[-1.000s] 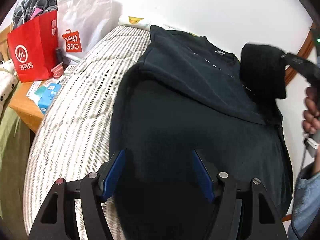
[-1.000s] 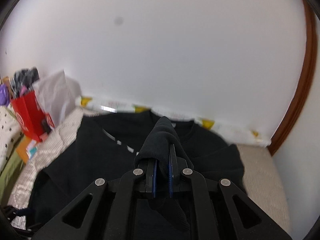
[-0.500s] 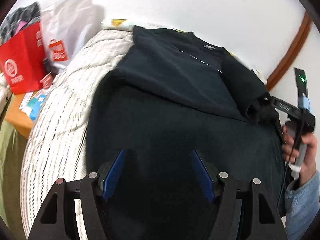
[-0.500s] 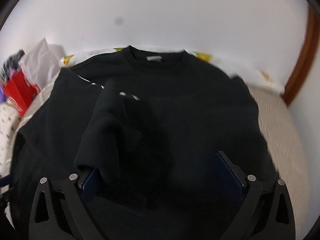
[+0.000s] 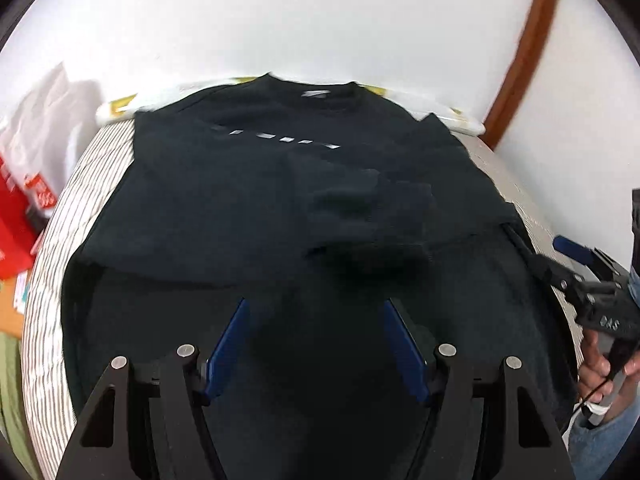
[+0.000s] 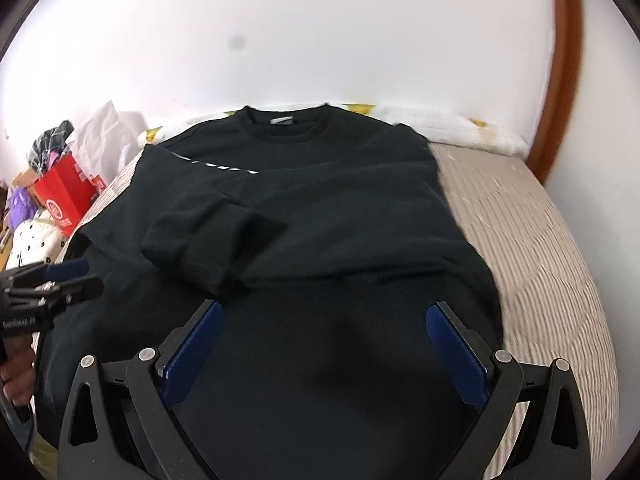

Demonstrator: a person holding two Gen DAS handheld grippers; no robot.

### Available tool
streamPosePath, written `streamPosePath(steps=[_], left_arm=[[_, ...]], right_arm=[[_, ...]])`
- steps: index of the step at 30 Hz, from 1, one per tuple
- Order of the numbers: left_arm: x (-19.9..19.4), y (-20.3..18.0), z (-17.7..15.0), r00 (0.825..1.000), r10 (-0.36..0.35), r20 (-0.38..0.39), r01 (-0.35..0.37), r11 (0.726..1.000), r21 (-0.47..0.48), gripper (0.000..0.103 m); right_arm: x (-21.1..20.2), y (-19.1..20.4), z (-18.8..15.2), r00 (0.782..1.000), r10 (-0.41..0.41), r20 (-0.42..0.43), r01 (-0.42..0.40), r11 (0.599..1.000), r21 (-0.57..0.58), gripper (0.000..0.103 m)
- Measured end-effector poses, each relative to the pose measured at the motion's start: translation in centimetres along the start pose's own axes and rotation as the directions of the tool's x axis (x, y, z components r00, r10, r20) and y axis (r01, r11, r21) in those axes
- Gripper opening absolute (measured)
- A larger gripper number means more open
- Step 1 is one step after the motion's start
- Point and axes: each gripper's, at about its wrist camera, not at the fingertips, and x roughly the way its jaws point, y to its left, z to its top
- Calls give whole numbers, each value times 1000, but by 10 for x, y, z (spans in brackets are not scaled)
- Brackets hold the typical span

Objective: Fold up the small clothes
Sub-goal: 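Grasp the ribbed sleeve cuff with the left tool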

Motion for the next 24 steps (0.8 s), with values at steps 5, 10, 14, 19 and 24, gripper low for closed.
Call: streamPosePath(steps=[5, 10, 14, 19, 24], left_arm=[[19, -33, 22, 1000, -16, 6, 16, 999, 47, 66], [55, -65, 37, 1000, 0, -1, 0, 996, 92, 66], [84, -83, 46, 999, 49, -4, -48, 993, 107, 66], [110, -99, 52, 991, 132, -10, -130, 982, 140, 66], [115, -106, 52, 973, 227, 31, -229, 964, 139, 45]], right_arm=[[-15, -33, -17, 999, -26, 25, 24, 997, 75, 95], [-25, -56, -30, 996, -86, -5, 86, 994, 74, 42], [-36, -72, -44, 992, -126, 1, 125, 988, 89, 39], [-38, -86, -56, 995, -102, -2, 101, 985, 141, 39], [-29, -86, -54, 995, -100, -14, 101, 985, 139, 39]])
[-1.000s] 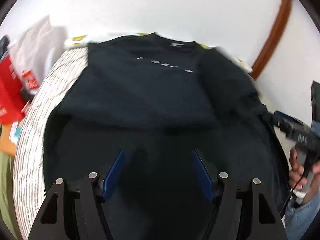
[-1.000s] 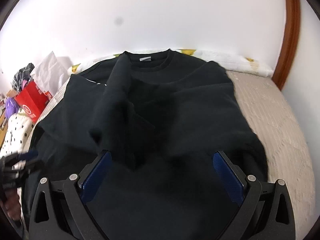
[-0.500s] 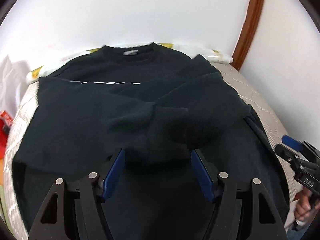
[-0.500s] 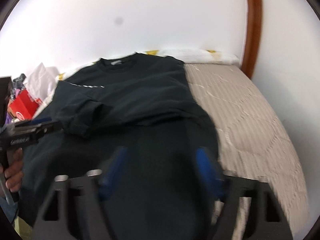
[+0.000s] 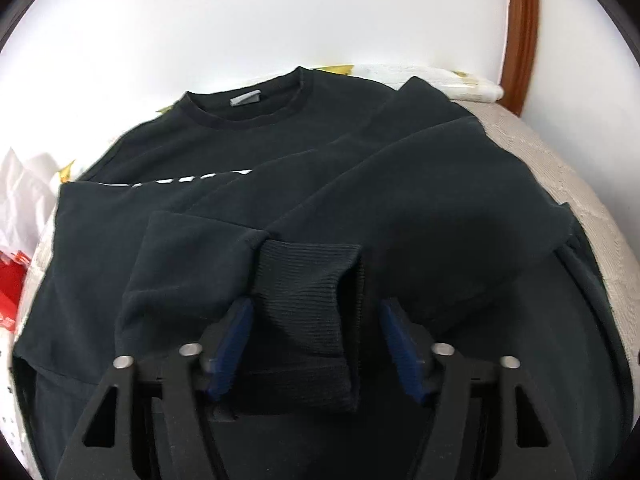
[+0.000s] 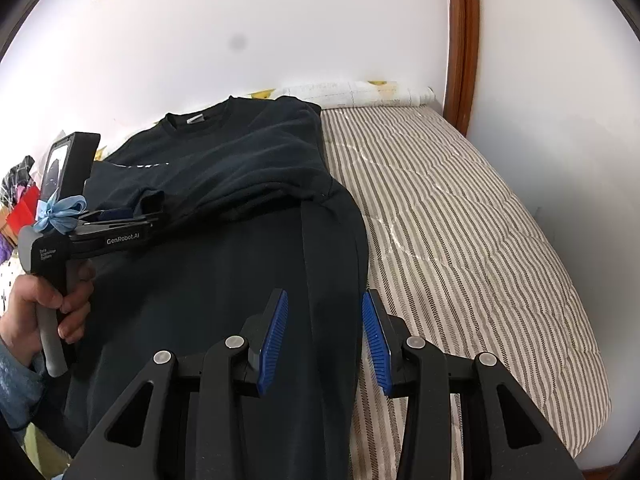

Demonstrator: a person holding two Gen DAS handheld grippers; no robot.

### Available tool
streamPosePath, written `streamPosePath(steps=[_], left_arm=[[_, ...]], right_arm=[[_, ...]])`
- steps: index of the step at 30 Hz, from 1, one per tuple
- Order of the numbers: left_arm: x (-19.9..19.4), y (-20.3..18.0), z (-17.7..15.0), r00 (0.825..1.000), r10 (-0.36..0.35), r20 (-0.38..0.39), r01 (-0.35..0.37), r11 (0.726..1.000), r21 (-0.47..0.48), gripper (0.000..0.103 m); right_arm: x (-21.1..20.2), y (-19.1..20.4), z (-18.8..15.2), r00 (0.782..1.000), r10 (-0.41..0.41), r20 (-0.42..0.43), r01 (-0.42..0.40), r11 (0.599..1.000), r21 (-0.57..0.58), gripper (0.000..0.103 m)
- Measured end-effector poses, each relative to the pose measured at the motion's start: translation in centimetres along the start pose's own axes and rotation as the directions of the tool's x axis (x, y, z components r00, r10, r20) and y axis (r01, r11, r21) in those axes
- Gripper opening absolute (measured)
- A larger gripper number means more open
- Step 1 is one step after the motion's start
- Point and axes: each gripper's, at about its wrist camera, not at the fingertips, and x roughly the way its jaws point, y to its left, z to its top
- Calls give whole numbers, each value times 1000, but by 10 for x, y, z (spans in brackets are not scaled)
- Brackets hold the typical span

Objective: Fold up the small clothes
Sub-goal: 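Grasp the ribbed sleeve cuff with the left tool, then lay the ribbed cuff flat along the body and open the left tool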

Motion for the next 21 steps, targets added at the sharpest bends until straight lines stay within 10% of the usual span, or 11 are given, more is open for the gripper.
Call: streamPosePath(steps=[4, 21], left_arm=[[-4, 12, 5, 998, -54, -14, 54, 999, 4, 12], [-69, 189, -7, 993, -47, 109, 76, 959, -273, 10]], right_arm=[[5, 11, 10, 1000, 9, 4, -9, 1000, -12, 39], [16, 90, 43, 1000, -6, -4, 5, 993, -118, 39]])
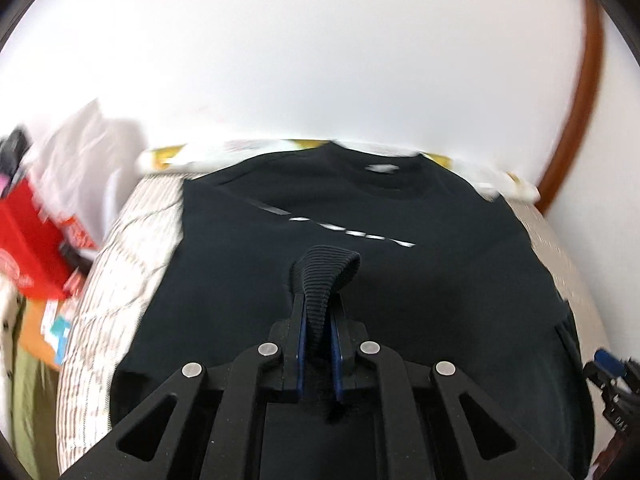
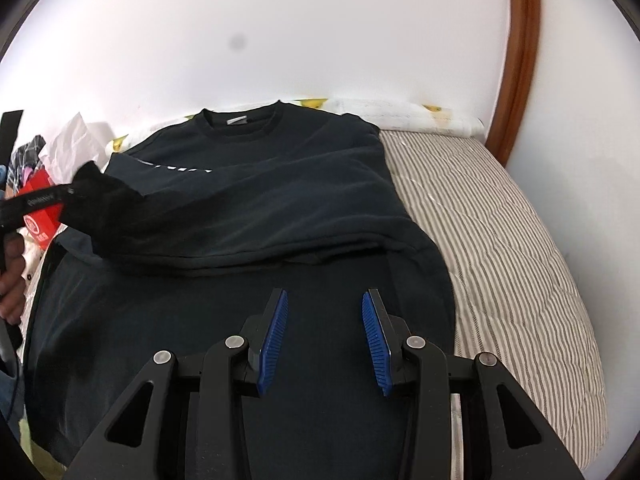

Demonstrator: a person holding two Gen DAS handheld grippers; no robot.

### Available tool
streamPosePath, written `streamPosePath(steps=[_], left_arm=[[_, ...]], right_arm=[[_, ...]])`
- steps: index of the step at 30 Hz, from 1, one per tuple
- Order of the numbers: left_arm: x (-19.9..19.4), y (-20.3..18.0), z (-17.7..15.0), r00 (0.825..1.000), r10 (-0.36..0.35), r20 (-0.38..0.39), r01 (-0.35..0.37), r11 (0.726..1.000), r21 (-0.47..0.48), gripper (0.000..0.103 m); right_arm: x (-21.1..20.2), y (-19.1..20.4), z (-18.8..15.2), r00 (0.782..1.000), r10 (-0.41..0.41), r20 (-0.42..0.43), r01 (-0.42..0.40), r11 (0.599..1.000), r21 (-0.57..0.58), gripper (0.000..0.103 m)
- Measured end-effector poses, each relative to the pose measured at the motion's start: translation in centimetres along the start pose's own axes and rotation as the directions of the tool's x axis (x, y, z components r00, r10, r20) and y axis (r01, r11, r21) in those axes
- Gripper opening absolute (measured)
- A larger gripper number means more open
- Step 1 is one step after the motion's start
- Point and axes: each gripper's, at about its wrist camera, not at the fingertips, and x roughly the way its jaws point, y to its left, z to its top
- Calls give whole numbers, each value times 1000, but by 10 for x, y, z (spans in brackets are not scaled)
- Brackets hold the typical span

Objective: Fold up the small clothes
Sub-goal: 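Lay the ribbed cuff flat along the body and open the left tool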

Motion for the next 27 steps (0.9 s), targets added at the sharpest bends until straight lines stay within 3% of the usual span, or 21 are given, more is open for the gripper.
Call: streamPosePath(steps=[5, 9, 20, 23, 25, 27], left_arm=[[10, 57, -16, 996, -42, -76, 31, 990, -137, 12], [11, 83, -29, 994, -48, -98, 28, 982, -187, 16], [4, 100, -41, 991, -89, -96, 71, 982, -173, 18], [3, 100, -45, 991, -96, -91, 81, 983, -164, 22], [2, 100, -48, 990, -106, -90, 90, 982, -166, 32], [0, 99, -51, 990, -112, -86, 98, 982, -159, 33]], right_arm=[[4, 14, 2, 999, -20, -26, 20, 1000, -15, 39], [3, 22, -1, 999, -19, -47, 18, 1000, -17, 39], [5, 27, -8, 993, -82, -91, 81, 997, -16, 39], [7, 28, -11, 991, -83, -106, 82, 997, -7, 39], [8, 29, -12, 990, -89, -110, 88, 996, -8, 39], [10, 29, -14, 989, -91, -117, 92, 996, 0, 39]])
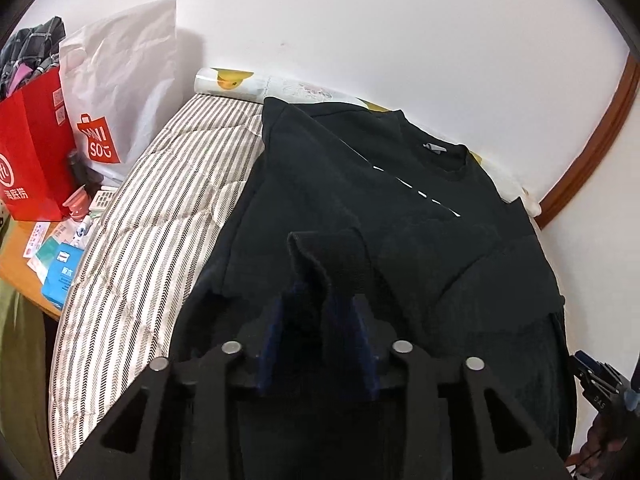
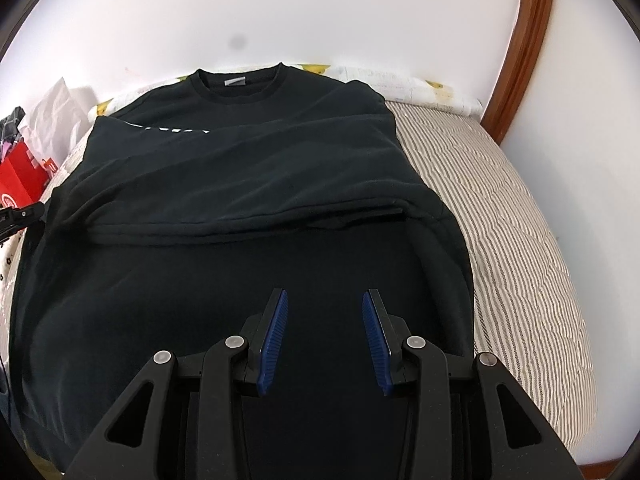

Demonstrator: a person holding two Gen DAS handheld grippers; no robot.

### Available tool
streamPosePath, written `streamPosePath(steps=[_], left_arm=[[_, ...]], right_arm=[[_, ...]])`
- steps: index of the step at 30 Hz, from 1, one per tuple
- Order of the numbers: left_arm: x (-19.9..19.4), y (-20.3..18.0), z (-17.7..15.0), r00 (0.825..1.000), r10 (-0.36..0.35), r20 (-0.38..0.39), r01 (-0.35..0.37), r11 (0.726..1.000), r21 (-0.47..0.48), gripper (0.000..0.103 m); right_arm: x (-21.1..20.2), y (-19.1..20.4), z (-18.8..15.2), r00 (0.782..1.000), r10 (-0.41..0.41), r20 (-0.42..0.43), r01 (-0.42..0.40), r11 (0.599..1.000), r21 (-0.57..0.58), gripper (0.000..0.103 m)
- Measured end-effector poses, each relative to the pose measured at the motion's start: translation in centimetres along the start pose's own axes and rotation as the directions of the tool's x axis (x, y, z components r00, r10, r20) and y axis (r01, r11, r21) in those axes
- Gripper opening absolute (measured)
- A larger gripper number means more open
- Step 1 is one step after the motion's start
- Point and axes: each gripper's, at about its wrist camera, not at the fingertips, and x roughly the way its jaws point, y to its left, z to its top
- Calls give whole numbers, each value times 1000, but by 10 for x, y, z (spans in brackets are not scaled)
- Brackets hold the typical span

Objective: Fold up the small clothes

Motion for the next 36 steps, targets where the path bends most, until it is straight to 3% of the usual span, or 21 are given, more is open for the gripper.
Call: streamPosePath(steps=[9, 11, 12, 13, 36], left_arm=[[-6, -3, -7, 999, -31, 11, 31, 999, 11, 40], [-6, -4, -9, 999, -41, 15, 41, 999, 20, 49], [-7, -5, -10, 999, -42, 21, 42, 999, 23, 62], [-8, -6, -11, 999, -42, 34, 41, 999, 30, 65], [-8, -15, -16, 998, -44, 51, 41, 997, 66, 65]], right_arm=[[6, -8, -4, 1000, -9, -21, 10, 998, 60, 39], [8, -10, -5, 1000, -6, -29, 8, 997, 81, 39], [9, -11, -5, 999, -1, -32, 4, 995, 95, 39], [9, -12, -6, 999, 2, -33, 2, 995, 103, 39], [14, -2, -7, 999, -10, -52, 17, 992, 126, 39]])
